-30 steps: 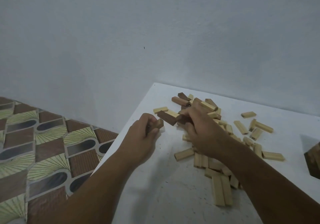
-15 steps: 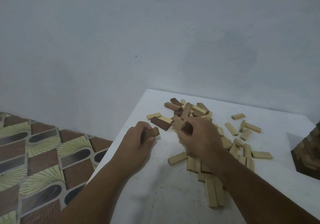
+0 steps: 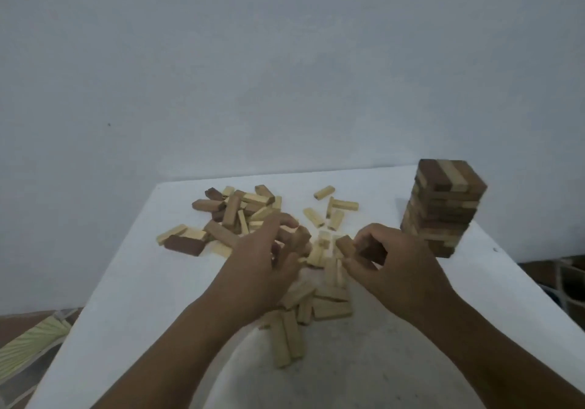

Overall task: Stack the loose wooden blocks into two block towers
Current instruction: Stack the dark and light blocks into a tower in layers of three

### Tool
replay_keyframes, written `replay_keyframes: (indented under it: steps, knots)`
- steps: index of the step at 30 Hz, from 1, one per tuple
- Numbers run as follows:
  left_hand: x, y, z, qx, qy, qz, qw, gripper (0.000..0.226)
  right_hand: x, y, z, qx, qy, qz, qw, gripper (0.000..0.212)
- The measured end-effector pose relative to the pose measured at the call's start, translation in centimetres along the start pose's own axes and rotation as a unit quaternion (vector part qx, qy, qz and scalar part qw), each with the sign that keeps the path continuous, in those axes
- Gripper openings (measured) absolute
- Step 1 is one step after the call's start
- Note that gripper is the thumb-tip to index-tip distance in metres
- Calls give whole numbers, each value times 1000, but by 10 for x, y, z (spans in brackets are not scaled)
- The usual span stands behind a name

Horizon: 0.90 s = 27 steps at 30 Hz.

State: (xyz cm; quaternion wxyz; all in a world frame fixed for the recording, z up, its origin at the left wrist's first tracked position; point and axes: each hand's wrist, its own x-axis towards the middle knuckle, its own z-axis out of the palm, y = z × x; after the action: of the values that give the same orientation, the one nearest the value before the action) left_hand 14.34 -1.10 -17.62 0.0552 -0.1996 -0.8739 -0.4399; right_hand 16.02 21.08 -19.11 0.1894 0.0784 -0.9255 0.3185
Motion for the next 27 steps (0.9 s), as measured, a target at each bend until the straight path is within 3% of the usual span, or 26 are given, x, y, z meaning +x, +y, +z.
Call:
replay_keyframes:
  steps: [9, 17, 20, 23, 27]
  knots:
    - [31, 43, 95, 40, -40, 29, 998, 26, -50, 55, -26, -51, -64, 171, 982, 26]
    - [23, 31, 112, 100, -36, 44, 993, 30, -62, 64, -33, 51, 45, 146, 987, 36]
    - [20, 26, 110, 124, -54, 43, 990, 37, -63, 68, -29, 48, 54, 131, 989, 34]
    - [19, 21, 108, 130, -68, 65, 987, 26, -61, 71, -27, 26, 84, 108, 990, 27]
    - [18, 22, 108, 125, -60, 83, 987, 18, -63, 75, -28, -1, 114, 111, 987, 33]
